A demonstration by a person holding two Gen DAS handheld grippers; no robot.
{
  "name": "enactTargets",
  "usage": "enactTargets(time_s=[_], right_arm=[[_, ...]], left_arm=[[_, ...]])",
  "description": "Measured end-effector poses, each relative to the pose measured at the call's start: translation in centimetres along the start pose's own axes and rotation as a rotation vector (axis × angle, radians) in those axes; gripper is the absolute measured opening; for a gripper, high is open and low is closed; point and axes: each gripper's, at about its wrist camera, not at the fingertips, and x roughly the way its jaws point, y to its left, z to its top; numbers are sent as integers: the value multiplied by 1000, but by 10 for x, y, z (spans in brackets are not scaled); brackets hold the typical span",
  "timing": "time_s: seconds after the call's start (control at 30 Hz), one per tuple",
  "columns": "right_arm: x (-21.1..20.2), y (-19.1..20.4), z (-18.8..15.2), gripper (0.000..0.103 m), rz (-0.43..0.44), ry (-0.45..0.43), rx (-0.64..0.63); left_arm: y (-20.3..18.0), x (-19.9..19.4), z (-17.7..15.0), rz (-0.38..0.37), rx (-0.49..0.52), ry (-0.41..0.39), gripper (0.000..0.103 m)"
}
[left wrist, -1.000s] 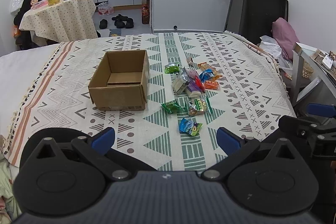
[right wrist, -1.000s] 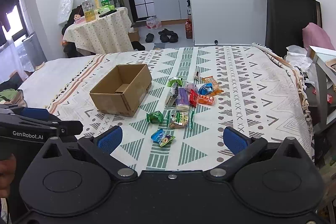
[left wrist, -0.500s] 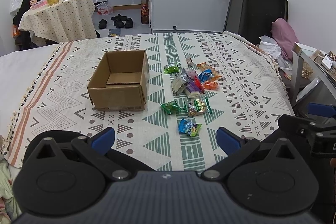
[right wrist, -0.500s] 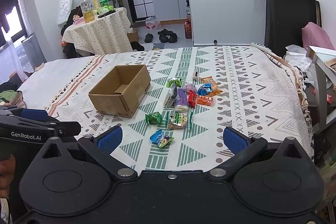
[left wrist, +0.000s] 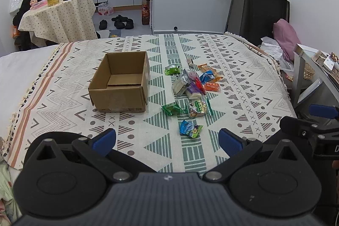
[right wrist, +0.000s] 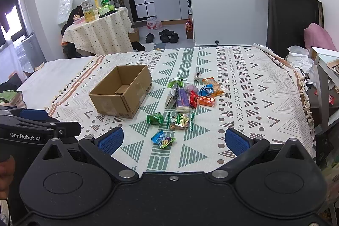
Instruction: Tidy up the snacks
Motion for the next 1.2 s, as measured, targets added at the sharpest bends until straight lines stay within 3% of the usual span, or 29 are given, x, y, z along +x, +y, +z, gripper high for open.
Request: enactTargets(time_s=[0.73, 1.2], right_arm=[[0, -1, -2, 103, -3, 1, 4], [14, -10, -2, 103, -9, 23, 13]], left_arm=[[0, -2, -3, -11, -4, -16, 102], [4, 17, 1, -29, -32, 0, 102]])
